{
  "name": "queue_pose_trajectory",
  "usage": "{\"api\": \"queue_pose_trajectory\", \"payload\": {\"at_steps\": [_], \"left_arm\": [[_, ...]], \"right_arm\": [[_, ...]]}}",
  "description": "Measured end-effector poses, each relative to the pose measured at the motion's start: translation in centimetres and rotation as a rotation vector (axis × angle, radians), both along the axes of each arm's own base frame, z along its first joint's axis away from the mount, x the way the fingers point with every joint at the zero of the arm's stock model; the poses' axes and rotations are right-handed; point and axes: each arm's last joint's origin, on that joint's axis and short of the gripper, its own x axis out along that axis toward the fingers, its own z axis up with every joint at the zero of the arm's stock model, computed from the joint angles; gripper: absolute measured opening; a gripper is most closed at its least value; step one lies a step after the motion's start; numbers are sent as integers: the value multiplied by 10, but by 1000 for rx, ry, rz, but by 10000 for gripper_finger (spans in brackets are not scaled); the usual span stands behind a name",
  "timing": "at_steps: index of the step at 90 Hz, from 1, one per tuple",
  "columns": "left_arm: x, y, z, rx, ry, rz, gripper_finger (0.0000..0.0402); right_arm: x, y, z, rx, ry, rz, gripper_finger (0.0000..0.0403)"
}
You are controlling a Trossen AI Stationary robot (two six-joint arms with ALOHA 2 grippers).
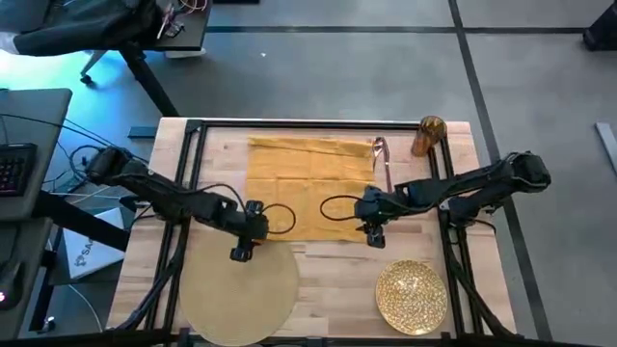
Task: Set table place
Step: Fold the yellow napkin
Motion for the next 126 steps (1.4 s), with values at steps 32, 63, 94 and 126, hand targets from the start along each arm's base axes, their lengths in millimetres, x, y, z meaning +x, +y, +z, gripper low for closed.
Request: {"api": "queue_pose_trajectory", "payload": {"at_steps": [32, 63, 94, 126], "left_arm": [[2, 1, -15, 156, 12, 180, 186], [-2, 0, -7, 119, 119, 226, 130], [2, -5, -31, 30, 264, 226, 81], [5, -7, -38, -23, 308, 291, 4]], "right_arm": [[-1, 0, -1, 1, 13, -1, 162], [-1, 1, -2, 11, 18, -38, 162], [-4, 17, -34, 40, 56, 53, 160], [-38, 32, -71, -71, 161, 170, 152]]}}
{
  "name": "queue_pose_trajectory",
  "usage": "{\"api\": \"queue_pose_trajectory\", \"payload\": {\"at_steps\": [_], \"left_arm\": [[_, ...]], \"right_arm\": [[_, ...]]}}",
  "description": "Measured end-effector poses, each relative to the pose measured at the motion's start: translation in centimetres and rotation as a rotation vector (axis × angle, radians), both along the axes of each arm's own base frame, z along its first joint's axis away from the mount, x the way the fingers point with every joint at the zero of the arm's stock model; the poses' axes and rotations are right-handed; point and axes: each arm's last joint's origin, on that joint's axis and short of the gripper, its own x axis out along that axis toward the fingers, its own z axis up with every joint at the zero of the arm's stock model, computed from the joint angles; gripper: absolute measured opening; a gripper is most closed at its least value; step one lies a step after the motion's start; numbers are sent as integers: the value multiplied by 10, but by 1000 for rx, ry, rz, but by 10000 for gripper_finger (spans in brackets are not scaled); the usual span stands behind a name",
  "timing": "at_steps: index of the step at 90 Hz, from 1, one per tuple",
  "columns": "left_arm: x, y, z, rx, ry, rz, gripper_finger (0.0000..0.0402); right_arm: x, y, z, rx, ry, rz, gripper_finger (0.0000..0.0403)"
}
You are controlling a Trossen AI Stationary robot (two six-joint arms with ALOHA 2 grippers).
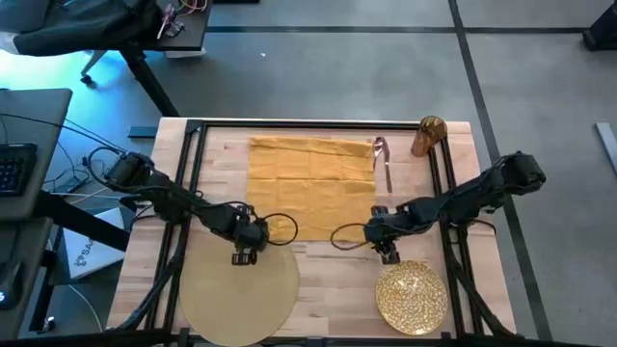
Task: Set table place
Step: Fold the yellow napkin
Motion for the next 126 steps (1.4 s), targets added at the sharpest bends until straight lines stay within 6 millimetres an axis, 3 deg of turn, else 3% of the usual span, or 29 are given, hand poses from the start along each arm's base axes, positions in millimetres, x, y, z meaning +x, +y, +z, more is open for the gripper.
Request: {"api": "queue_pose_trajectory", "payload": {"at_steps": [17, 23, 32, 49, 67, 85, 100, 113, 126], "left_arm": [[-4, 2, 9, -17, -25, 45, 0], [-5, 3, 20, -5, -46, 69, 0], [-6, 5, 42, 23, -78, 88, 0], [-13, 11, 101, 82, -180, 109, 0], [-31, 26, 175, 89, -315, 175, 0], [-61, 44, 270, 58, -684, 254, 0], [-96, 62, 342, -47, -1038, 342, 0], [-113, 77, 371, 127, -1214, 385, 0], [-99, 91, 367, 273, -1167, 427, 0]], "right_arm": [[-9, -2, -9, -4, 29, -119, 74], [-7, -2, -6, 8, 41, -145, 27], [1, 1, 7, 27, 60, -143, 8], [17, -3, 65, 70, 52, -165, 1], [12, -26, 151, 80, -78, -250, 0], [-18, -46, 259, 239, -390, -218, 0], [-55, -65, 329, 335, -665, -265, 0], [-63, -85, 355, 178, -778, -378, 0], [-37, -112, 347, 38, -732, -468, 0]]}}
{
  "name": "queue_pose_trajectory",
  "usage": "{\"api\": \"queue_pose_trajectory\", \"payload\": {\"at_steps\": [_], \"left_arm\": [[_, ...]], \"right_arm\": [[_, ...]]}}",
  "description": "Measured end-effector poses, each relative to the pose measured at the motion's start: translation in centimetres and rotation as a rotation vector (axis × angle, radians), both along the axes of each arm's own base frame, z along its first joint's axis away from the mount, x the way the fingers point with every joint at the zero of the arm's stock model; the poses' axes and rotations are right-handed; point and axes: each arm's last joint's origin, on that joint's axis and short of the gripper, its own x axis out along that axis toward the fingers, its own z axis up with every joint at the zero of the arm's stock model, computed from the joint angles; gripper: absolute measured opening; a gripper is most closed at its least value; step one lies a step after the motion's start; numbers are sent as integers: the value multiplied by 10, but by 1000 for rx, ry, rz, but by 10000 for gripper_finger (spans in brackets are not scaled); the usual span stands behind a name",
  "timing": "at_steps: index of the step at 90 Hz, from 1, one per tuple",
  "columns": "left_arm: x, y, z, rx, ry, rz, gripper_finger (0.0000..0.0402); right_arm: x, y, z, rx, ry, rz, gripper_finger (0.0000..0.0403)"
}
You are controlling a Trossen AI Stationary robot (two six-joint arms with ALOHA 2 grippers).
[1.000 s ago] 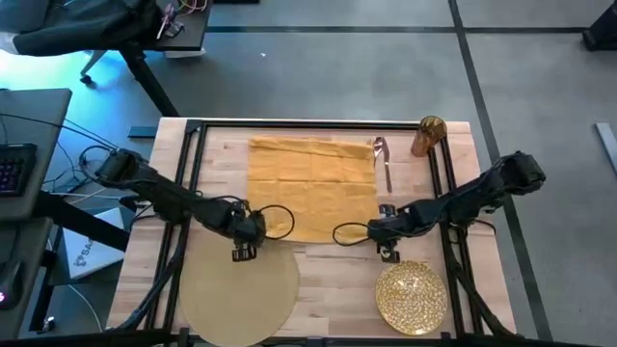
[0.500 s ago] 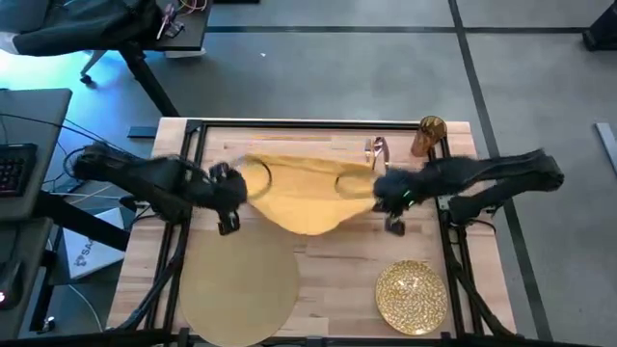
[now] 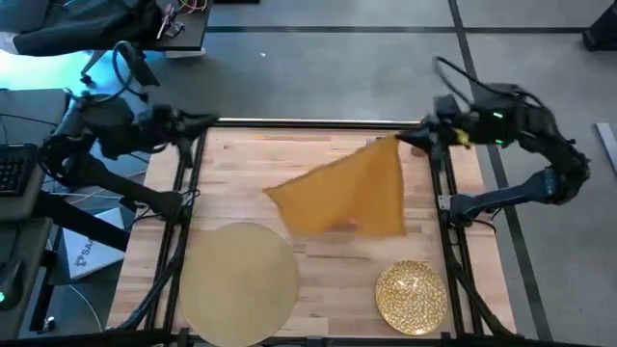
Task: Set table place
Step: Fold the yellow napkin
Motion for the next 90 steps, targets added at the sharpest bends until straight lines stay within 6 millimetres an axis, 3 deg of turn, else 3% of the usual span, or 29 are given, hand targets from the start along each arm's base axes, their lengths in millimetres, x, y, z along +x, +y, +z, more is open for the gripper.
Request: {"api": "queue_pose_trajectory", "payload": {"at_steps": [14, 31, 56, 69, 78, 90], "left_arm": [[36, 6, -33, -73, 150, -97, 1], [89, 10, -110, -211, 334, -187, 35], [163, 20, -232, -354, 141, -394, 124], [194, 17, -295, -301, 182, -458, 145], [216, 16, -324, -276, 141, -472, 153], [240, 20, -344, -308, 56, -455, 168]], "right_arm": [[27, -17, -16, 24, 88, -38, 0], [34, -16, -19, 55, 93, 0, 0], [15, -7, 4, 85, 56, 1, 0], [9, -5, 14, 92, 21, -11, 0], [8, -5, 15, 117, 15, -23, 0], [8, -5, 14, 140, 22, -29, 0]]}}
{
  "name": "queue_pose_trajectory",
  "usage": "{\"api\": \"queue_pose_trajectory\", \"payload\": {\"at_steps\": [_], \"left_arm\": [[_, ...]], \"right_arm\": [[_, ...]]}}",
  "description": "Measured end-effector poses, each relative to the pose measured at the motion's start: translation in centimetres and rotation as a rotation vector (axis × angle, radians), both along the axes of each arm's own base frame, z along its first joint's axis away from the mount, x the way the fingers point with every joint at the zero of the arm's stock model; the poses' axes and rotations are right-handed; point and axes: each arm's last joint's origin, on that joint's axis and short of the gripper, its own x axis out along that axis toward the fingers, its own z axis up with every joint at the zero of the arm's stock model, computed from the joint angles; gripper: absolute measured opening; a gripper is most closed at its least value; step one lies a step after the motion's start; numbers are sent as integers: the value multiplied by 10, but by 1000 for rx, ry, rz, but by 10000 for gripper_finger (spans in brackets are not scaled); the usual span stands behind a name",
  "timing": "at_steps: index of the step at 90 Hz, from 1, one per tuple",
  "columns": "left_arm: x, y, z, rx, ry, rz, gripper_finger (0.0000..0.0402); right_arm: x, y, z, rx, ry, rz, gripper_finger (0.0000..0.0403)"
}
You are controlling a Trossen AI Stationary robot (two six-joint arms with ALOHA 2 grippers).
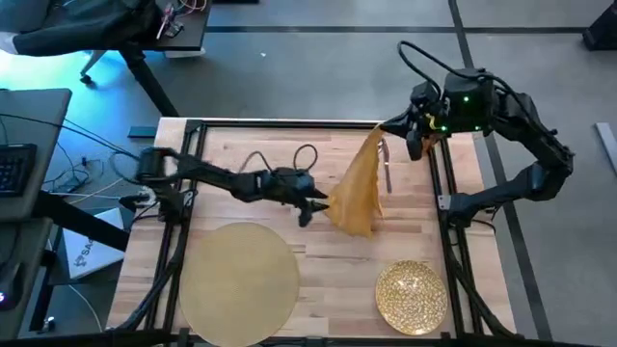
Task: Set table place
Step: Fold the yellow napkin
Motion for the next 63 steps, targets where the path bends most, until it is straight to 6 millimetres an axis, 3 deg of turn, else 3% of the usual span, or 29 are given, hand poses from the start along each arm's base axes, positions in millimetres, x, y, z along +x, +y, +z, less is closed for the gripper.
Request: {"api": "queue_pose_trajectory", "payload": {"at_steps": [7, 16, 44, 63], "left_arm": [[10, 4, -1, -38, -27, 22, 181], [18, 9, 11, -59, -94, 13, 201], [34, 28, 47, 235, -167, 22, 246], [36, 50, 57, 240, -193, 13, 255]], "right_arm": [[0, 0, -1, 7, 7, -2, 0], [0, 0, -1, 6, 13, 0, 0], [0, 0, -2, 0, 18, 6, 0], [0, 0, -3, 4, 27, 6, 0]]}}
